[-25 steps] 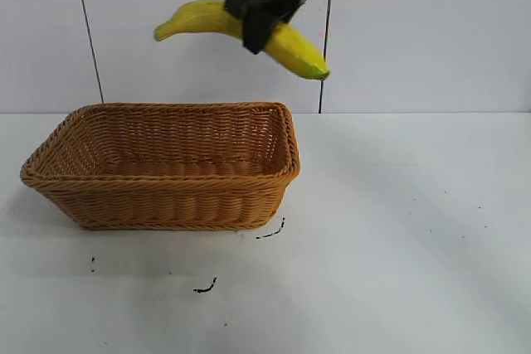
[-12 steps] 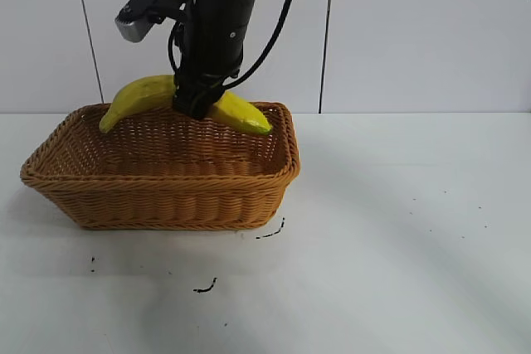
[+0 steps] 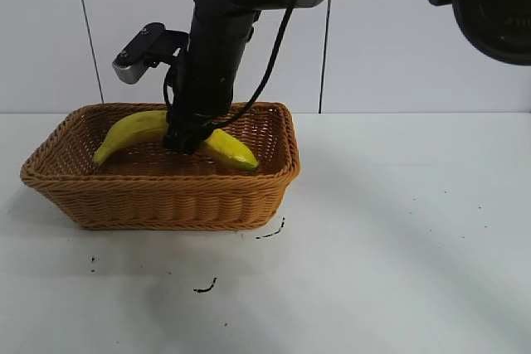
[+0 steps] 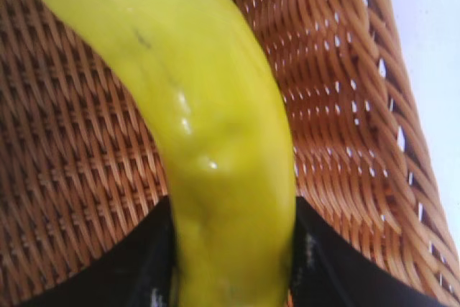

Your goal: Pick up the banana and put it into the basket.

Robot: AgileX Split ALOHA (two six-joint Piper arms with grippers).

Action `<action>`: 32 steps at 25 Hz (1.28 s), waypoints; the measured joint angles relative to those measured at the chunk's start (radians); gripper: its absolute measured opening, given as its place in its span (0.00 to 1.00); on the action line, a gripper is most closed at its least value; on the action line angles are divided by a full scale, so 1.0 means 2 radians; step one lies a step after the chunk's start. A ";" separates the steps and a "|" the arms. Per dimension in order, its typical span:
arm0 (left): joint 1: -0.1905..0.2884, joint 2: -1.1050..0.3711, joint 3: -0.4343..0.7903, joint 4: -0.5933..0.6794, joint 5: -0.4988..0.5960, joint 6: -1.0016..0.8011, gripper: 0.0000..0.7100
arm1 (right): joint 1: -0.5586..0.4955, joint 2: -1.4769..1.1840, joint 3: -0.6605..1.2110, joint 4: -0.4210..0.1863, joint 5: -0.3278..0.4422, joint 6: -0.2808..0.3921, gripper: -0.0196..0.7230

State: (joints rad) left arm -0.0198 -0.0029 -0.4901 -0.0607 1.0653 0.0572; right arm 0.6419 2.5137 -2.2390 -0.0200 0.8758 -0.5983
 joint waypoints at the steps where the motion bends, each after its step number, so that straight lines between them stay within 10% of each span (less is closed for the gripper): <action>1: 0.000 0.000 0.000 0.000 0.000 0.000 0.98 | 0.000 0.000 0.000 0.002 0.000 0.000 0.45; 8: 0.000 0.000 0.000 0.000 0.000 0.000 0.98 | 0.000 -0.003 0.000 0.003 0.001 0.015 0.92; 24: 0.000 0.000 0.000 0.000 0.000 0.000 0.98 | -0.064 -0.089 -0.022 -0.016 0.110 0.282 0.95; 32: 0.000 0.000 0.000 0.000 0.000 0.000 0.98 | -0.179 -0.089 -0.022 -0.025 0.166 0.312 0.95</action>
State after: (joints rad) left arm -0.0198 -0.0029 -0.4901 -0.0607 1.0653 0.0572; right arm 0.2832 2.3357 -2.2822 -0.0697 1.2078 0.0266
